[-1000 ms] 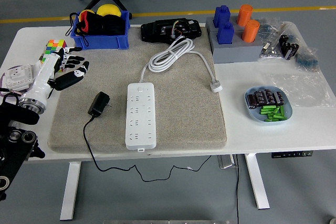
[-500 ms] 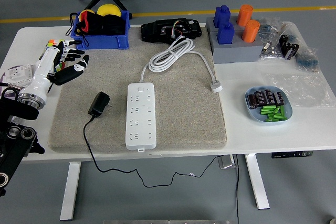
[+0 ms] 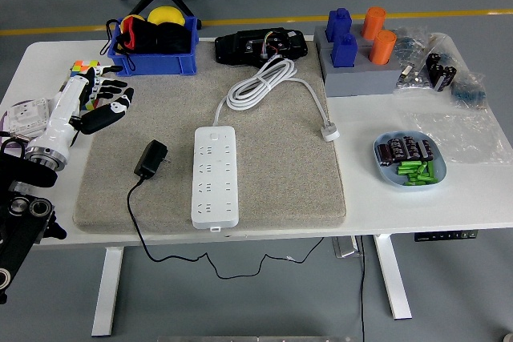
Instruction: Pull the plug out,throw it away,press the button
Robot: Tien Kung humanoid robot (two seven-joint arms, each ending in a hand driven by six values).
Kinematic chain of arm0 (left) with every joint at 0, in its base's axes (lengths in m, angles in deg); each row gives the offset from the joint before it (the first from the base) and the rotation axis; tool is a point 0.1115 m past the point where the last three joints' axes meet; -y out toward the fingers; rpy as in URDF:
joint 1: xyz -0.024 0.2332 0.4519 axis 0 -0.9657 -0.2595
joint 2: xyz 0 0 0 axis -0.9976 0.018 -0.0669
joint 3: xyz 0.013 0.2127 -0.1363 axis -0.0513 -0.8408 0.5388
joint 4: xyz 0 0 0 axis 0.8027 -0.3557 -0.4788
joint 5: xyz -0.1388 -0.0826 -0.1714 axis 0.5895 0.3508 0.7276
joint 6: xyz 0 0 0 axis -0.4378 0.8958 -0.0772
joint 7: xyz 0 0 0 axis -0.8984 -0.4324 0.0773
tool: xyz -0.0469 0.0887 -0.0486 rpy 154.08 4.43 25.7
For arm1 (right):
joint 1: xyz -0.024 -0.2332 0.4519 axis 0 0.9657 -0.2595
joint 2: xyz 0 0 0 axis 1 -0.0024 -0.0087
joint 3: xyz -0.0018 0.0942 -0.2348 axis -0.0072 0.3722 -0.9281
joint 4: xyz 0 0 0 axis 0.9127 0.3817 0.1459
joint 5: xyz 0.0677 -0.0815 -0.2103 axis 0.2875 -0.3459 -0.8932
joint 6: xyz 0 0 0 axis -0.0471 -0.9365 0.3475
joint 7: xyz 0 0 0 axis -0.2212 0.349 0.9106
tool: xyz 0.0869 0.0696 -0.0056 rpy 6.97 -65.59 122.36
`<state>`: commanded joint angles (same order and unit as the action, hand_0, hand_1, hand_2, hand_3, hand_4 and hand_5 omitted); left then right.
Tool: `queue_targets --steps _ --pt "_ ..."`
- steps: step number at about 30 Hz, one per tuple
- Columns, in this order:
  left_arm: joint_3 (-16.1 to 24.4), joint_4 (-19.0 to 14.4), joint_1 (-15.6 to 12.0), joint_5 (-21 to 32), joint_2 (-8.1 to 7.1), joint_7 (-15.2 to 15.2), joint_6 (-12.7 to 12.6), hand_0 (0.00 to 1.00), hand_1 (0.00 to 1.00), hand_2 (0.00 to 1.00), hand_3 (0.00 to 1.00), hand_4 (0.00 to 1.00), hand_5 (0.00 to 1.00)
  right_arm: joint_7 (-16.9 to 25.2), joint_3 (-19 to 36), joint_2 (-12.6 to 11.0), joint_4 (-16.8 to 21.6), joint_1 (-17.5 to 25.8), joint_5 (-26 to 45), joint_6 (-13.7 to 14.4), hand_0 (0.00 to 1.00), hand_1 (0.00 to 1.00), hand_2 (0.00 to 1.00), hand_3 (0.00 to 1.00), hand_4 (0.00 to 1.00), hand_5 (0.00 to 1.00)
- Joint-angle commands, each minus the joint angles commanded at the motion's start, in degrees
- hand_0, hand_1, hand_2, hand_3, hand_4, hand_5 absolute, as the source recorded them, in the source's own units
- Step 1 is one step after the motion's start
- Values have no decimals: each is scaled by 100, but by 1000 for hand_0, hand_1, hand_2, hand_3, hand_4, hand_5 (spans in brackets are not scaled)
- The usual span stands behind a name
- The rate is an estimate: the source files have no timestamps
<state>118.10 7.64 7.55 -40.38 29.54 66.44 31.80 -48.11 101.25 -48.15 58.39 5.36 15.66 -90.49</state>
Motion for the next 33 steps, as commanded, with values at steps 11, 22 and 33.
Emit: queue_targets --steps 11,22,33 --pt "24 -28 -50 -32 23 -12 11 658 661 649 775 636 296 1 18 16 8 22 -6 -1 752 686 669 671 768 672" --pt "32 -51 -61 -36 26 -21 20 657 657 646 775 635 293 3 48 11 10 25 -13 4 753 687 669 671 768 672" --pt "52 -76 -65 -35 35 -21 33 658 656 645 773 635 292 3 41 22 18 20 -4 2 754 687 669 671 768 672"
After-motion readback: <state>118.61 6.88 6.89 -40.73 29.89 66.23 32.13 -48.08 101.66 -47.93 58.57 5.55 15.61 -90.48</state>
